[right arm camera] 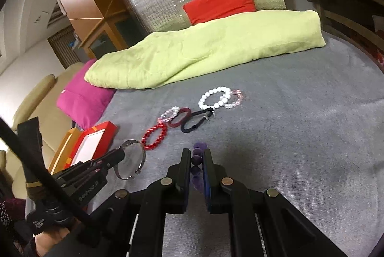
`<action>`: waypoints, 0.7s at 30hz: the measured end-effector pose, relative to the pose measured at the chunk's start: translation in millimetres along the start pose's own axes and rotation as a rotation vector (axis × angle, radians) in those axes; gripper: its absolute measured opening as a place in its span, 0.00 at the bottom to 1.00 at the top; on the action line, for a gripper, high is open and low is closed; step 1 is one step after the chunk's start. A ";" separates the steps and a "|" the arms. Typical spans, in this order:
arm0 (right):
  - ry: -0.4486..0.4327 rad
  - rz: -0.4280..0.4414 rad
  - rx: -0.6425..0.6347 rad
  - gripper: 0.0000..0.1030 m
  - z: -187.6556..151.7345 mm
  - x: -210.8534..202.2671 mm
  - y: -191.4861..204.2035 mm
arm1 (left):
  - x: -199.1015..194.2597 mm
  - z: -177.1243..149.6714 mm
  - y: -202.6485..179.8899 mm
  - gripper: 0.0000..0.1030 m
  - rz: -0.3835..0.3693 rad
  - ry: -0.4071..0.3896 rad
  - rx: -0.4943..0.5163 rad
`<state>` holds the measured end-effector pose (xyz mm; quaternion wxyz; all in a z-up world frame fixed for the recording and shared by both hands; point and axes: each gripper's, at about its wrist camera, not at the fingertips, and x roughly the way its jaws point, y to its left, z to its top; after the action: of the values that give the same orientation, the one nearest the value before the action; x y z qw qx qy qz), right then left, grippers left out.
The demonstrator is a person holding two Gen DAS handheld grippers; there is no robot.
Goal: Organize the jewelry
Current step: 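Carry the silver bangle and purple bracelet in both tools over the red-rimmed white tray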
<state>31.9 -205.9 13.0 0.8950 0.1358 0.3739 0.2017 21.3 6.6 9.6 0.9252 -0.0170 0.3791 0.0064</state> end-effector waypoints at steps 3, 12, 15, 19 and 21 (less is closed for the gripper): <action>0.002 0.007 -0.005 0.10 -0.3 -0.1 1.8 | -3.5 -0.6 2.6 0.03 0.012 -0.006 -0.002; 0.002 0.010 -0.031 0.10 -3.1 -1.5 8.3 | -11.1 -1.8 13.6 0.03 0.044 -0.015 -0.017; 0.002 0.008 -0.042 0.10 -5.1 -1.6 11.3 | -13.2 -1.5 19.1 0.03 0.049 -0.015 -0.028; 0.007 0.005 -0.058 0.10 -8.5 -1.3 15.2 | -16.8 -0.8 27.6 0.03 0.058 -0.019 -0.035; 0.009 0.006 -0.066 0.10 -9.5 -0.7 17.4 | -21.0 -0.3 32.6 0.03 0.066 -0.029 -0.037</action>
<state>20.0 -190.0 13.8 0.8966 0.1065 0.3709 0.2172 5.3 39.2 23.3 0.9294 -0.0215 0.3658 0.0443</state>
